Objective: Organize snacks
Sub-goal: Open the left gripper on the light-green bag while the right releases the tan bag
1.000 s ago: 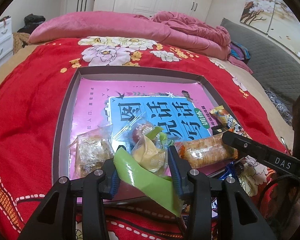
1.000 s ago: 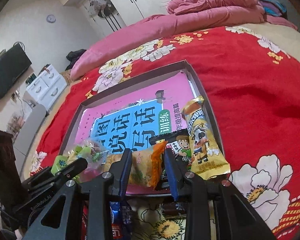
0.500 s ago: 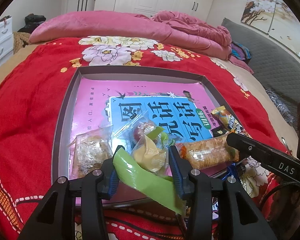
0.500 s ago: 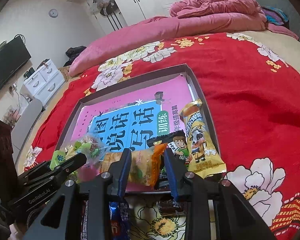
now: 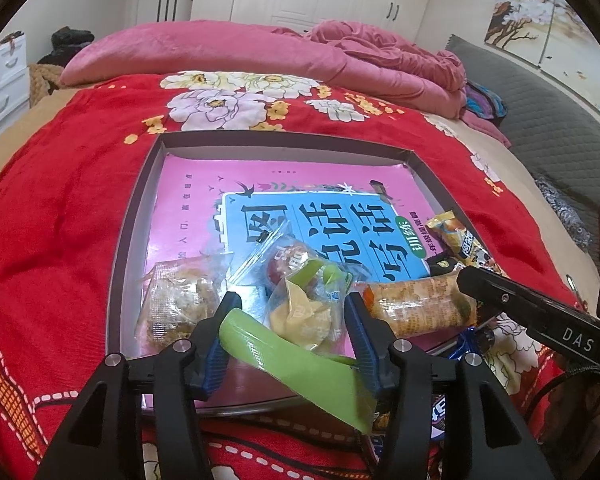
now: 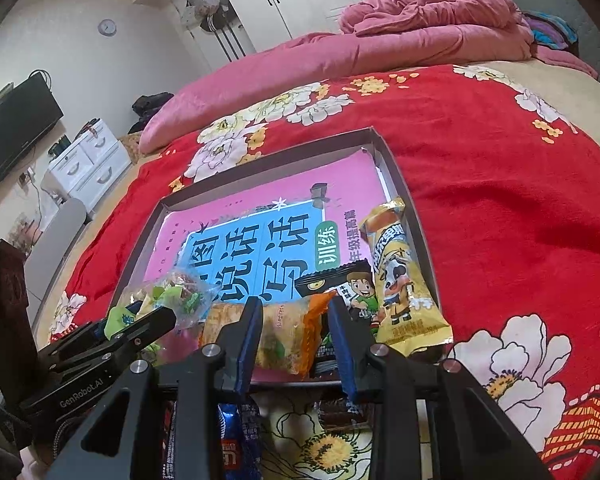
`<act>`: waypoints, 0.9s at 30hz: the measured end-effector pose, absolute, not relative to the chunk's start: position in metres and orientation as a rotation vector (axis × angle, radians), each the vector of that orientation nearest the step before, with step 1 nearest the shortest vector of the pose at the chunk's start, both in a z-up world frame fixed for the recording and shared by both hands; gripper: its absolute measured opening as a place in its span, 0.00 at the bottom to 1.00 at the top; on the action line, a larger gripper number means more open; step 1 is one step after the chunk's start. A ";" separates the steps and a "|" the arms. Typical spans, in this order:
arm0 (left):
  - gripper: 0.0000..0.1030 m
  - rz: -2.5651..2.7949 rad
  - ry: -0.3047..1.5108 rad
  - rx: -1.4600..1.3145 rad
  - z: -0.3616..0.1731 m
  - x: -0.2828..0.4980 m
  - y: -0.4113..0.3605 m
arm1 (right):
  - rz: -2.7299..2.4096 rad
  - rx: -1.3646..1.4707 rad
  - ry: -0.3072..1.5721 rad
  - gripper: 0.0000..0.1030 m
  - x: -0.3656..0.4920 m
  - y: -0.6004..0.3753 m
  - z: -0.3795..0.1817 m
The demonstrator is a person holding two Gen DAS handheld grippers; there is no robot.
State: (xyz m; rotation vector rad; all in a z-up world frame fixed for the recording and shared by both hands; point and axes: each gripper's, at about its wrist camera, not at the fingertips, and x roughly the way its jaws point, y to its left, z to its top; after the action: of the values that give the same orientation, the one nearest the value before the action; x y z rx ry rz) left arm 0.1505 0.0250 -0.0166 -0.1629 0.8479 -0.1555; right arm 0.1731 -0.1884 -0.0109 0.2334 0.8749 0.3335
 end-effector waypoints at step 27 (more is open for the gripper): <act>0.72 -0.168 0.841 -0.145 -0.011 0.147 0.018 | 0.350 0.241 0.836 0.39 0.172 -0.189 -0.003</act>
State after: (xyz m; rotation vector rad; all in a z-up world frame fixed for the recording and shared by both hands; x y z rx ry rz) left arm 0.1466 0.0182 -0.0111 -0.1447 0.8413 -0.1675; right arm 0.1716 -0.1888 -0.0025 0.2409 0.8357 0.3501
